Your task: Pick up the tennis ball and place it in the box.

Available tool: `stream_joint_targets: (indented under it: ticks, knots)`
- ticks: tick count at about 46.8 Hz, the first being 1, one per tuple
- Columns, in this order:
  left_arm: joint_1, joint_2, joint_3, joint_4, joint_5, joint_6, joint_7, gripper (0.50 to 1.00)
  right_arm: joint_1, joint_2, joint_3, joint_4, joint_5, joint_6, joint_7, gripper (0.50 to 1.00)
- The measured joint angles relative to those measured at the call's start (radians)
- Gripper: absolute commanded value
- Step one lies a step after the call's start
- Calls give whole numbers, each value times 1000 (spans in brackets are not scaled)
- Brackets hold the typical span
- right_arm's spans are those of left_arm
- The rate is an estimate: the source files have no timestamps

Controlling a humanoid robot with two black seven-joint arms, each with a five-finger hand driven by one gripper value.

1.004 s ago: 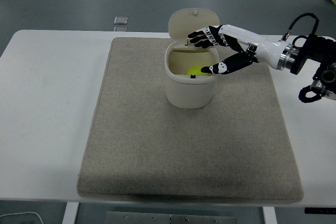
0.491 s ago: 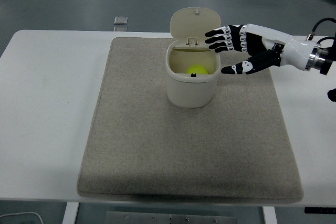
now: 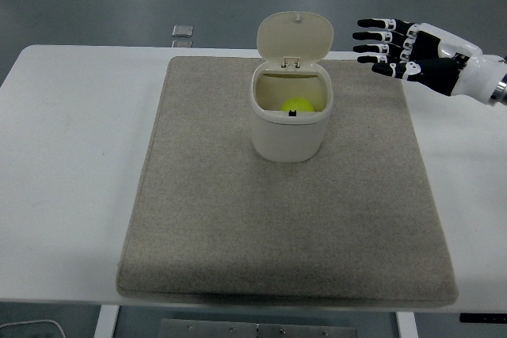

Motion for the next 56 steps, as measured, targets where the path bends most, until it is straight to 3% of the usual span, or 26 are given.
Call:
stream_joint_targets:
  ticks: [10,18,28,40,56]
  knots:
    - [0,0,0,0,0,0,0,992,-24,53,0,-52,40,-62,-5,891]
    - [0,0,0,0,0,0,0,992,-30,86,1,-101,53,-130,-46,891]
    - [0,0,0,0,0,0,0,992,-25,116,1,-155,266,-134,-113,891]
    - [0,0,0,0,0,0,0,992,-22,152,4,-215,409,-135,-116,891]
    - [0,0,0,0,0,0,0,992,-24,164,3,-224,416,-135,-103,915]
